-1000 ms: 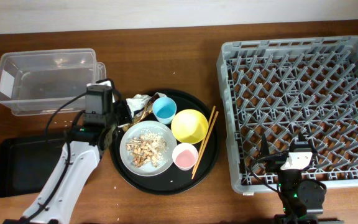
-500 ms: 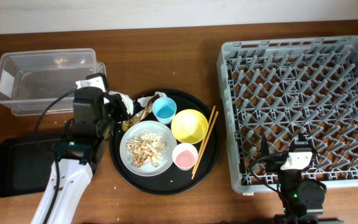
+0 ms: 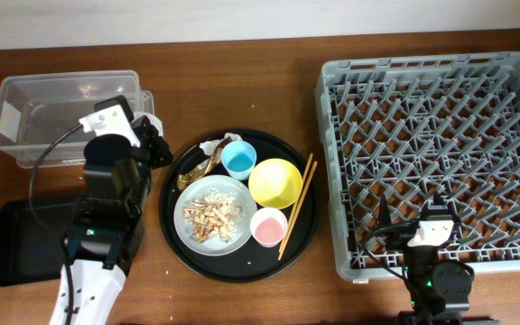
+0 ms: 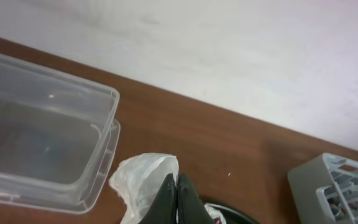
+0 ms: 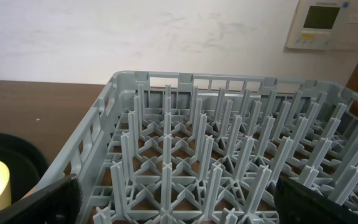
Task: Sort waste into correct bins and load items into the dishwasher rack
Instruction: 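Carry the tissue left and release it into the clear bin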
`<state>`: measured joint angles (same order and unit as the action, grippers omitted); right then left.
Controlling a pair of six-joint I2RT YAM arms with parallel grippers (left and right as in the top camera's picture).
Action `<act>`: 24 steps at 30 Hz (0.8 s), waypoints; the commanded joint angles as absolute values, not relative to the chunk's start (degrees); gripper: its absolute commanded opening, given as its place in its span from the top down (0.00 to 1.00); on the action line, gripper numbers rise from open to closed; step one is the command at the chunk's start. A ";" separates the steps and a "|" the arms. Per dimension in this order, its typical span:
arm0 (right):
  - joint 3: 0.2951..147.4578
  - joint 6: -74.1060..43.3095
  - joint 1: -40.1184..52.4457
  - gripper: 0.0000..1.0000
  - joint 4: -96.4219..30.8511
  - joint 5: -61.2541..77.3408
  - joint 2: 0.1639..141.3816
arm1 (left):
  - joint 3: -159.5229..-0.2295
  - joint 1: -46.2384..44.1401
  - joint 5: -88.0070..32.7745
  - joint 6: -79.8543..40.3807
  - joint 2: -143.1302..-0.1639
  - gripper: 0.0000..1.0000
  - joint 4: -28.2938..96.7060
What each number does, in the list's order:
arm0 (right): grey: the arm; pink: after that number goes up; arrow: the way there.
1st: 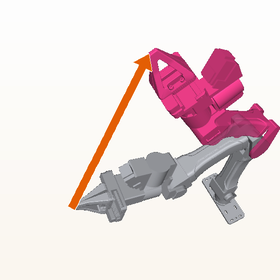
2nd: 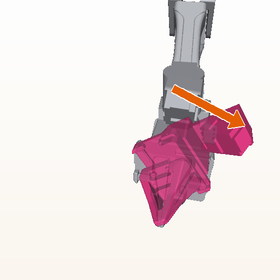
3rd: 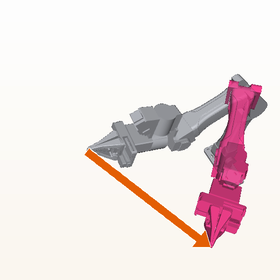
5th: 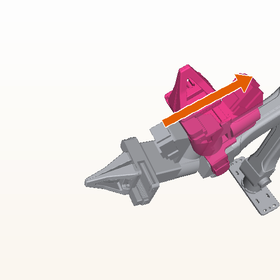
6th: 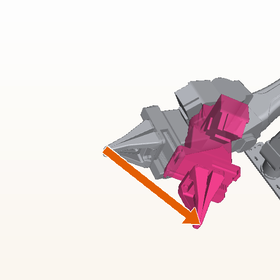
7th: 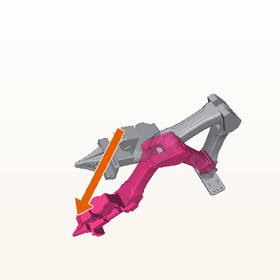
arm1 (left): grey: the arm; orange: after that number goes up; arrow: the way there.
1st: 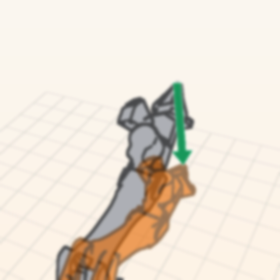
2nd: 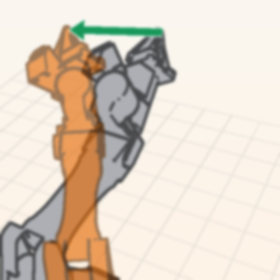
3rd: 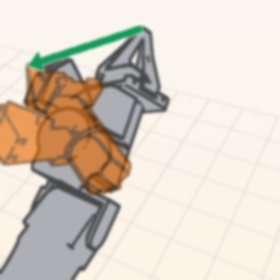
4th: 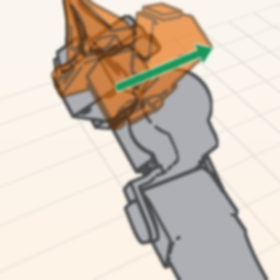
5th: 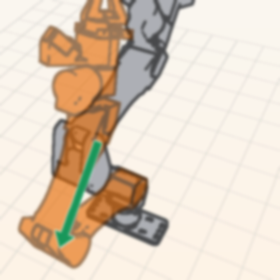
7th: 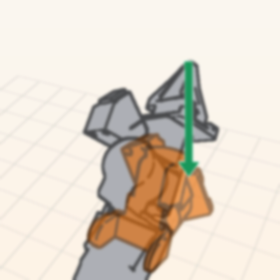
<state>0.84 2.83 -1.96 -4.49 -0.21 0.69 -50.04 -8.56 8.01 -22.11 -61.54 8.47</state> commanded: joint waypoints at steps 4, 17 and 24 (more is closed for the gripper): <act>0.32 2.74 -2.28 0.01 -4.62 -0.51 0.30 | -50.96 -8.45 14.66 -21.80 -60.62 0.99 4.60; 0.32 2.74 -2.28 0.01 -4.62 -0.51 0.30 | -50.94 4.38 25.34 -20.73 -77.45 0.99 -19.88; 0.32 2.74 -2.28 0.01 -4.62 -0.51 0.30 | -50.94 8.47 25.36 -20.71 -87.64 0.71 -26.76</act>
<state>0.82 2.83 -1.96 -4.47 -0.19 0.58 -50.35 6.98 24.75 -21.69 -86.06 -26.17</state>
